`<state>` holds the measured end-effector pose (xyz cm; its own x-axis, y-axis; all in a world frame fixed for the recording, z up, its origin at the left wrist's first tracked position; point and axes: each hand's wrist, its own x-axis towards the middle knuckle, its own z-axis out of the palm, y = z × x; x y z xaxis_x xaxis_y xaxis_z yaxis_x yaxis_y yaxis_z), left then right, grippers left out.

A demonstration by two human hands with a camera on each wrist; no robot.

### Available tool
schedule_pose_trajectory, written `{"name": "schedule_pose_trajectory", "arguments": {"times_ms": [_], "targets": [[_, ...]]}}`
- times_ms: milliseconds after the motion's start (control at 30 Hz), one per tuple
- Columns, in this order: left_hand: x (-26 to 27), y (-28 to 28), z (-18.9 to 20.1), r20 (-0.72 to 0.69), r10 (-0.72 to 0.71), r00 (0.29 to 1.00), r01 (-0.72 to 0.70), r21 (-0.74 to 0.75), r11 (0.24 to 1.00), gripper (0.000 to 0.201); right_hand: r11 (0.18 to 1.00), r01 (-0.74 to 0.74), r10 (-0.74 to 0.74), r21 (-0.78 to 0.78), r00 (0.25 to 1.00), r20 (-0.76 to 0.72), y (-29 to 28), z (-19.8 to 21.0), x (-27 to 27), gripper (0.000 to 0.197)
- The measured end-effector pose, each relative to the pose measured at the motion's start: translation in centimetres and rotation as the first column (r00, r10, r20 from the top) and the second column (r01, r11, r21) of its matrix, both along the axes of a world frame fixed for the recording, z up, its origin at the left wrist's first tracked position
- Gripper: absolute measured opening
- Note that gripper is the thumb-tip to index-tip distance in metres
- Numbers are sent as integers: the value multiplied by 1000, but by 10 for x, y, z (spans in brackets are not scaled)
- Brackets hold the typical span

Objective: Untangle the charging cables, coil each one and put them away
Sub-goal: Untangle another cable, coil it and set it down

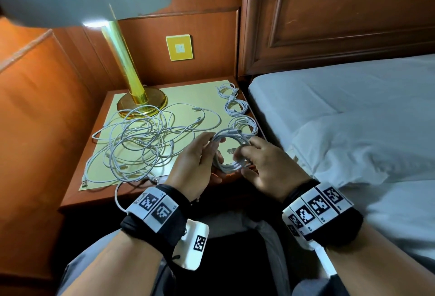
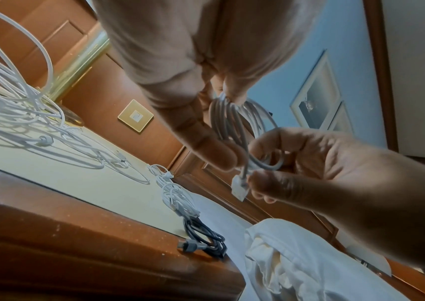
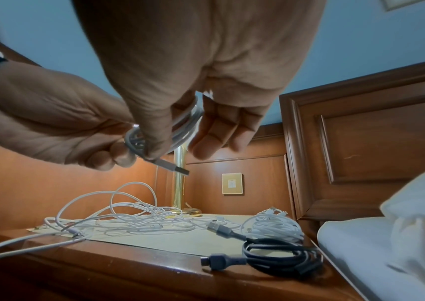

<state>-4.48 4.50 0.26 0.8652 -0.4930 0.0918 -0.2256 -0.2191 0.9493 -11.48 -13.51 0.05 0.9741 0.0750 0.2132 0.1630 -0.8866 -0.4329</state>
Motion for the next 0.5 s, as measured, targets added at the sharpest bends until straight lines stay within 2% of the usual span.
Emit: {"name": "schedule_pose_trajectory", "arguments": {"times_ms": [167,367,433,500], "targets": [[6,3,-2,9,-10,1000,10,-10,1000,25,976,-43,56,212,997,-56,2,-1,-5,36],[7,3,-5,18,-66,998,67,-29,997,19,880,61,-45,472,998,-47,10,6,-6,24],[6,4,-4,9,-121,993,122,-43,992,30,870,86,-71,485,996,-50,10,7,-5,23],[4,5,-3,5,-159,987,159,-43,986,51,879,105,-97,466,994,-41,10,8,-5,21]]}}
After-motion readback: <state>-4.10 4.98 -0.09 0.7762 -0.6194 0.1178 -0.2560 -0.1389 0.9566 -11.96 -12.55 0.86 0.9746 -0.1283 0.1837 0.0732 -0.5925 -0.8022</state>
